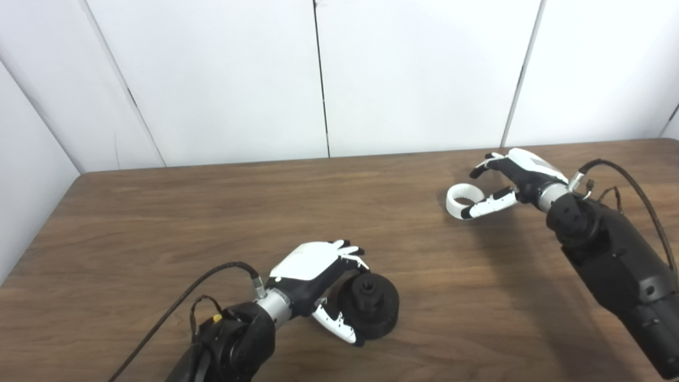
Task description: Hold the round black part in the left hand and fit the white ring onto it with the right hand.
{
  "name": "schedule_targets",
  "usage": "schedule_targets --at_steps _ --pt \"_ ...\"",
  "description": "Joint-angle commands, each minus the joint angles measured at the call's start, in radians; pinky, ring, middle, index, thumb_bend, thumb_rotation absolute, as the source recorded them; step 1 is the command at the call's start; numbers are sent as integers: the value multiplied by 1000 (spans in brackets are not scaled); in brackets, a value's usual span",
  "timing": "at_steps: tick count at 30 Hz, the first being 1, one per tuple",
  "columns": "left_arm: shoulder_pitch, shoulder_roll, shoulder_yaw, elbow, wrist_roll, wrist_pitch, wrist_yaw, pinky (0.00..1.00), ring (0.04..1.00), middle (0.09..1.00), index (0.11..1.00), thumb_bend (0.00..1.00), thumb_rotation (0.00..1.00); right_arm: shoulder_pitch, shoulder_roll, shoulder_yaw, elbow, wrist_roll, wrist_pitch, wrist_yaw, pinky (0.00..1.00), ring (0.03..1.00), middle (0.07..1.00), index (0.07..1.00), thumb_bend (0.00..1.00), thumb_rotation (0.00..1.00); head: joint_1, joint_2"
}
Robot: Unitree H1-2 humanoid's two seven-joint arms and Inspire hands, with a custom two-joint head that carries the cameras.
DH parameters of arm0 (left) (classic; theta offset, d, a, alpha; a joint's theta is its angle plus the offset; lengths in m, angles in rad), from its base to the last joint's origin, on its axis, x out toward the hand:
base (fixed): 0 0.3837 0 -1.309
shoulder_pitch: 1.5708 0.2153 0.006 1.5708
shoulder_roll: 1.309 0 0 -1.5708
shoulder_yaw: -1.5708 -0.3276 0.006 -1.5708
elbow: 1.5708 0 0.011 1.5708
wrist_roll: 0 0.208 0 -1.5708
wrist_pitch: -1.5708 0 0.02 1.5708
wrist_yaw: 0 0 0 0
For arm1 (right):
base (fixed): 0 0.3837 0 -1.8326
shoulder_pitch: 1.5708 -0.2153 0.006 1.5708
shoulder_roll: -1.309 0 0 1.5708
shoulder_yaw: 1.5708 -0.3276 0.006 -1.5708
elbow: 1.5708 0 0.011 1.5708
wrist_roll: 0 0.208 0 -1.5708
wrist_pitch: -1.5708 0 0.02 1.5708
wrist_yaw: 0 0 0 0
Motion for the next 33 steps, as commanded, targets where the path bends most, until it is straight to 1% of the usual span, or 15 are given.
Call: schedule_targets --at_steps 1,8,12,21,26,29,33 --pt "-39 10 7 -27 18 -16 1 1000 1000 944 704 982 255 -72 -6 -8 -11 -4 -32 -8 1000 1000 964 769 870 392 0 1" --pt "-38 10 6 -25 19 -20 3 1000 1000 942 703 983 248 -82 4 -4 17 -4 -28 -6 1000 1000 961 769 874 391 1 -1" --pt "-39 10 6 -27 22 -19 0 1000 1000 943 704 983 253 -89 3 6 34 -10 -40 -9 1000 1000 954 774 875 407 7 -2" --pt "-39 10 8 -32 23 -18 -3 1000 1000 943 705 981 257 -90 10 14 45 -15 -42 -14 993 1000 942 768 855 383 12 -4" --pt "-40 9 8 -39 24 -17 -7 1000 1000 942 705 984 254 -85 17 10 49 -4 -62 -24 986 1000 933 760 834 349 14 -4" --pt "-38 10 9 -43 26 -18 -10 1000 1000 943 705 981 256 -83 22 7 52 -7 -62 -29 970 1000 936 754 833 324 15 -2" --pt "-36 8 13 -49 31 -14 -19 1000 1000 944 705 983 259 -83 23 6 59 -8 -67 -31 965 1000 939 756 828 325 15 -1"
